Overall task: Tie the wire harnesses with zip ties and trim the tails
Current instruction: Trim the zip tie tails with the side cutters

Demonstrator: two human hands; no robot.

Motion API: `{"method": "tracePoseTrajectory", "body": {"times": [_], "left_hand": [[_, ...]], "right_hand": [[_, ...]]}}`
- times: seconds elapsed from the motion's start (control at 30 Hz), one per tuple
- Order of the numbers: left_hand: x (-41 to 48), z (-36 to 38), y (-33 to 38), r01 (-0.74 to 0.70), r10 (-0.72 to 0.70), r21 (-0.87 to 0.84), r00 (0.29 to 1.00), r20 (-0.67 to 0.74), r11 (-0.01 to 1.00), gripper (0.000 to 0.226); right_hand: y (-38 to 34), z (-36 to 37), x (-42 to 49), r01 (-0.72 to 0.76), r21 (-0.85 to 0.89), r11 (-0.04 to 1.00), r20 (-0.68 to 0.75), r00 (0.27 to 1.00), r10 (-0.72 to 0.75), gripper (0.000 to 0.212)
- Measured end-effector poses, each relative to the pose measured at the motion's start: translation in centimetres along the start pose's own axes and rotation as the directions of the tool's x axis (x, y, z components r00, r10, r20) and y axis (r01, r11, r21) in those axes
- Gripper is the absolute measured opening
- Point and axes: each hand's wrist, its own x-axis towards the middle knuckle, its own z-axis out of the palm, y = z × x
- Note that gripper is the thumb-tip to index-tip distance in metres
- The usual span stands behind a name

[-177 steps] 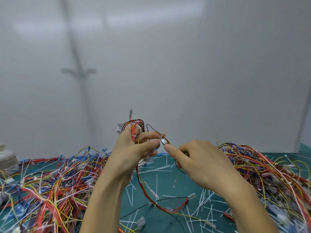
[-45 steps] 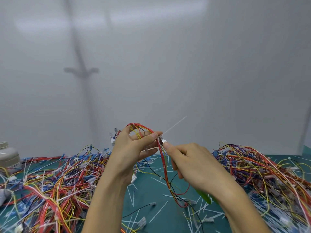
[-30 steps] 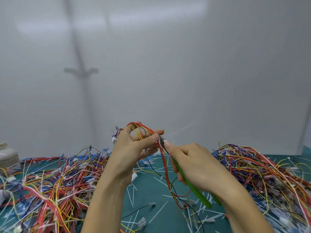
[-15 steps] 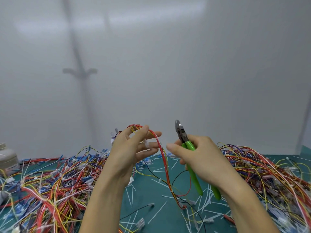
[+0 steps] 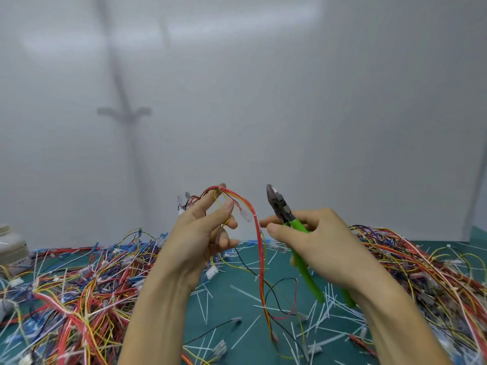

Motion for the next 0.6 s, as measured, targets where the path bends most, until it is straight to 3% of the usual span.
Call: {"method": "tracePoseTrajectory", "body": {"times": [0.1,0.23,0.3,0.43,0.5,0.6], "left_hand": [[-0.1,0.4,-0.2,-0.03,0.028,0.066,0.999,0.031,0.997,0.056],[-0.3,0.7,-0.2,-0.089,0.074,0.148,0.991,0.108,0.985,0.026],[-0.1,0.8,-0.5,-0.119,0.094,0.267,0.99,0.106,0.956,0.021],[-0.1,0.8,-0.8,-0.021,-0.025,0.474,0.995,0.092,0.88,0.027],[-0.3,0.7,-0.5,-0.007,-0.045,0.64,0.997,0.066,0.768,0.023],[-1.1,0.6,0.0,-0.108,0.177,0.915,0.983,0.041,0.39,0.026]], "right_hand": [[-0.3,0.4,-0.1,-0.003,0.095,0.995,-0.004,1.0,0.003,0.006],[-0.2,1.0,0.2,-0.048,0.162,0.986,-0.039,0.998,0.055,0.014],[-0.2,0.8,0.2,-0.044,0.198,0.979,-0.041,0.998,0.053,0.011],[-0.2,0.5,0.3,0.007,0.28,0.96,-0.086,0.996,0.018,0.009],[-0.1,0.6,0.5,0.03,0.307,0.951,-0.127,0.992,0.01,0.009],[0.0,0.6,0.7,0.057,0.353,0.934,-0.194,0.981,0.014,0.01]]}}
